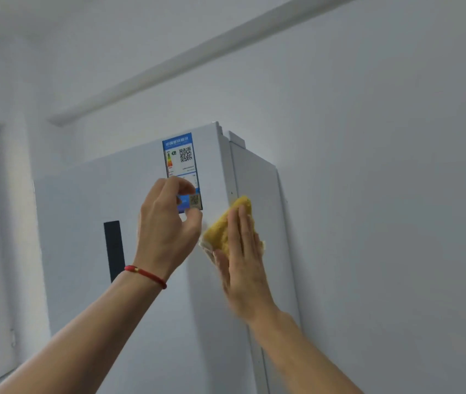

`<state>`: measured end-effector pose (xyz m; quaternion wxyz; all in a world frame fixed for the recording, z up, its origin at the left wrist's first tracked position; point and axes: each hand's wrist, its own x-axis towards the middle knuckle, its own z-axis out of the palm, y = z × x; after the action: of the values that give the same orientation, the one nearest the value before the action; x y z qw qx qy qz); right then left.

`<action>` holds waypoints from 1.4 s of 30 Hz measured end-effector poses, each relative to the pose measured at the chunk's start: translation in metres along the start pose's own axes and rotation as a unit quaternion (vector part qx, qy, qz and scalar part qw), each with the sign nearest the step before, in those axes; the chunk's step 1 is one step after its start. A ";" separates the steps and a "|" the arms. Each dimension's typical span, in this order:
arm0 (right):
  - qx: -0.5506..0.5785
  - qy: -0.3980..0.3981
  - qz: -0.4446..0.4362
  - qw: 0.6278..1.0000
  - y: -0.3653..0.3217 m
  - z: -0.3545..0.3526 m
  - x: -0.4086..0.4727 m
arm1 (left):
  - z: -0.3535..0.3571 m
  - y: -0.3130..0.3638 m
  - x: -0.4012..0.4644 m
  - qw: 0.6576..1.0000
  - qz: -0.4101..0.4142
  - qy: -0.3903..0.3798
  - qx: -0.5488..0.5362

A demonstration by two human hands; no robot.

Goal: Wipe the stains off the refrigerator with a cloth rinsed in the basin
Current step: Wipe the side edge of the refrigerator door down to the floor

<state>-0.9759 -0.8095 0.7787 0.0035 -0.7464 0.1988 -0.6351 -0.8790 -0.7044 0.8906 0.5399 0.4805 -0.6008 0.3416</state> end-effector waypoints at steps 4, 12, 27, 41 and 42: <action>-0.005 0.024 -0.008 1.000 -0.024 -0.019 0.120 | 0.005 0.002 0.046 0.999 0.038 0.037 0.006; 0.065 0.054 0.007 0.996 -0.003 -0.003 0.027 | 0.025 0.006 0.088 0.999 0.044 -0.003 0.025; 0.054 0.045 0.025 0.997 -0.042 -0.025 0.136 | 0.008 0.007 0.069 0.997 0.059 -0.039 0.020; 0.056 -0.056 0.150 0.986 0.035 0.019 -0.196 | 0.056 -0.036 -0.116 0.965 0.232 -0.092 0.076; 0.077 -0.069 0.155 0.982 0.029 0.014 -0.182 | 0.056 -0.038 -0.123 0.965 0.235 -0.096 0.071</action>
<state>-0.9915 -0.7846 0.5964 0.1730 -0.7464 0.2620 -0.5868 -0.8663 -0.7423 0.7556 0.3489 0.3935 -0.7202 0.4525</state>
